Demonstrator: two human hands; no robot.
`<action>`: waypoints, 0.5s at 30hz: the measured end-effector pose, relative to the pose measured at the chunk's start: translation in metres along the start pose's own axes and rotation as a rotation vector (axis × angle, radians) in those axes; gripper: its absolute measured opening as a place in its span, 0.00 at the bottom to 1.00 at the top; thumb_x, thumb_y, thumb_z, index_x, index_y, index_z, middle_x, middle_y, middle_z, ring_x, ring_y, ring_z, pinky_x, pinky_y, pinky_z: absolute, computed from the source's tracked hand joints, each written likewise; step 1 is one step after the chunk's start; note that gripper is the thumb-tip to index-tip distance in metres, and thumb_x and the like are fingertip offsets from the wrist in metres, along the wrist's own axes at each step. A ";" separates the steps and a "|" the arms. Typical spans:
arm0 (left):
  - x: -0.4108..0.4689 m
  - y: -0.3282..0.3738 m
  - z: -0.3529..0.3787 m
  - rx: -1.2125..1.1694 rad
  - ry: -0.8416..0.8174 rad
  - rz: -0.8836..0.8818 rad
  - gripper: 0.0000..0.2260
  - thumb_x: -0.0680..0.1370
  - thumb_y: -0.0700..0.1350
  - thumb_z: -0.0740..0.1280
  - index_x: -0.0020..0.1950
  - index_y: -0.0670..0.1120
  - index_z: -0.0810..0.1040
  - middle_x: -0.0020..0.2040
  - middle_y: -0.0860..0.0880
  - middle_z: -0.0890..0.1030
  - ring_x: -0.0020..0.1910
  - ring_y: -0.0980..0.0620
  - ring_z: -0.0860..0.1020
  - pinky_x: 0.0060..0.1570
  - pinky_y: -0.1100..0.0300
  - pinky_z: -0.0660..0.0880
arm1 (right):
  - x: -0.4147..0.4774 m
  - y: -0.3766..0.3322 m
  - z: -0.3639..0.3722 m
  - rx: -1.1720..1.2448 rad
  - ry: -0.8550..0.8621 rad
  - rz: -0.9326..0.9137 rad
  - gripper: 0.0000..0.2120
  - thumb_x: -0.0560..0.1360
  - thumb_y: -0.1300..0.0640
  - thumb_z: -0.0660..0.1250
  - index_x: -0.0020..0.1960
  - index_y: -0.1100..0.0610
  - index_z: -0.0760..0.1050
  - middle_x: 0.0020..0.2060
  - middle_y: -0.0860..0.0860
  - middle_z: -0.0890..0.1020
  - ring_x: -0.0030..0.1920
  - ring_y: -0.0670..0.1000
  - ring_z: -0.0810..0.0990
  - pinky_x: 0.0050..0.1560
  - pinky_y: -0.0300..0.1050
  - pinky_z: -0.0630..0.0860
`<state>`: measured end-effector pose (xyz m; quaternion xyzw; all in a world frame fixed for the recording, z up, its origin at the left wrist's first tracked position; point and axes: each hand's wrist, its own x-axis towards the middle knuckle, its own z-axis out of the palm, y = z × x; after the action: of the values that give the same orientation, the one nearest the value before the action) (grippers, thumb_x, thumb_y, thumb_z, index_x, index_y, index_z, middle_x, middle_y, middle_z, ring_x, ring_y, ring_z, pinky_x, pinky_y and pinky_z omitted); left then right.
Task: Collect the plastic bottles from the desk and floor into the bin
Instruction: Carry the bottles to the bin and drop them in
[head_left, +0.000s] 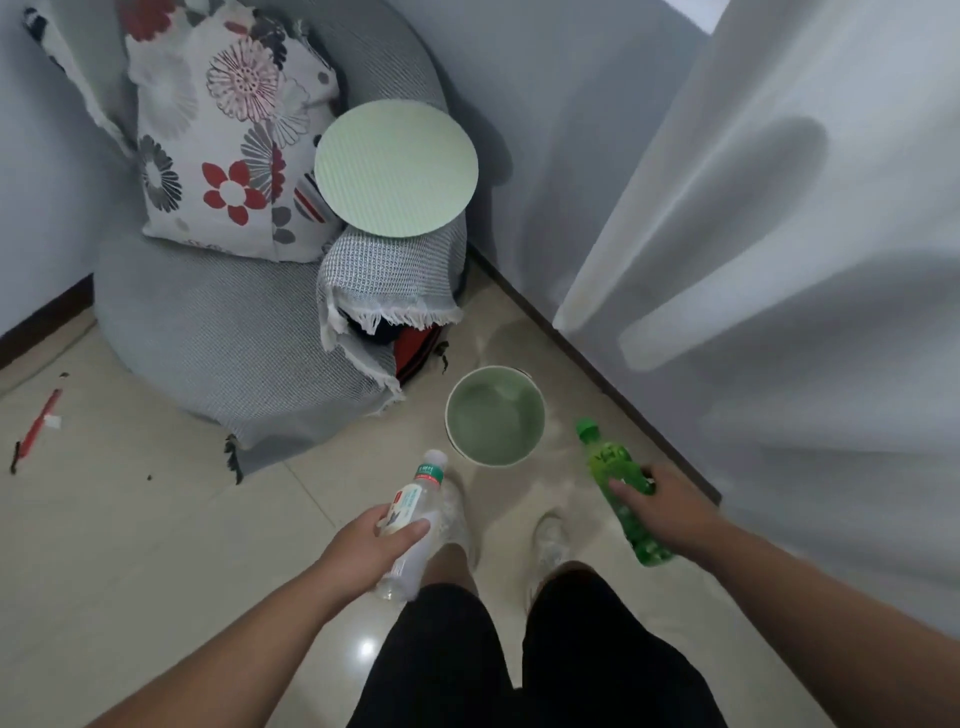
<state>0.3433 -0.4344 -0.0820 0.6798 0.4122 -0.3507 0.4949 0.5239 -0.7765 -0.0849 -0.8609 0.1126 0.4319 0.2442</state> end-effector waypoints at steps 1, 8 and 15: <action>0.018 0.009 -0.002 0.013 -0.016 0.001 0.26 0.73 0.65 0.71 0.68 0.57 0.75 0.56 0.56 0.83 0.50 0.57 0.83 0.48 0.55 0.82 | 0.013 -0.008 0.011 0.011 0.013 0.021 0.27 0.74 0.37 0.70 0.63 0.55 0.73 0.50 0.54 0.82 0.47 0.55 0.82 0.48 0.49 0.78; 0.205 0.044 0.028 0.029 -0.119 -0.090 0.37 0.76 0.64 0.69 0.80 0.63 0.56 0.66 0.49 0.78 0.51 0.48 0.83 0.41 0.55 0.81 | 0.170 -0.044 0.089 0.054 -0.005 0.052 0.21 0.70 0.41 0.64 0.56 0.53 0.74 0.41 0.49 0.79 0.37 0.46 0.77 0.35 0.42 0.68; 0.337 0.040 0.077 0.007 -0.077 -0.076 0.30 0.73 0.66 0.69 0.73 0.61 0.69 0.56 0.50 0.82 0.43 0.51 0.83 0.32 0.61 0.77 | 0.289 -0.046 0.172 0.072 -0.145 0.000 0.27 0.75 0.46 0.69 0.72 0.50 0.71 0.57 0.55 0.81 0.53 0.57 0.80 0.52 0.48 0.75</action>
<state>0.5137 -0.4435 -0.3856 0.6514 0.4169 -0.3968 0.4943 0.5977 -0.6433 -0.3881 -0.8181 0.1103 0.4887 0.2824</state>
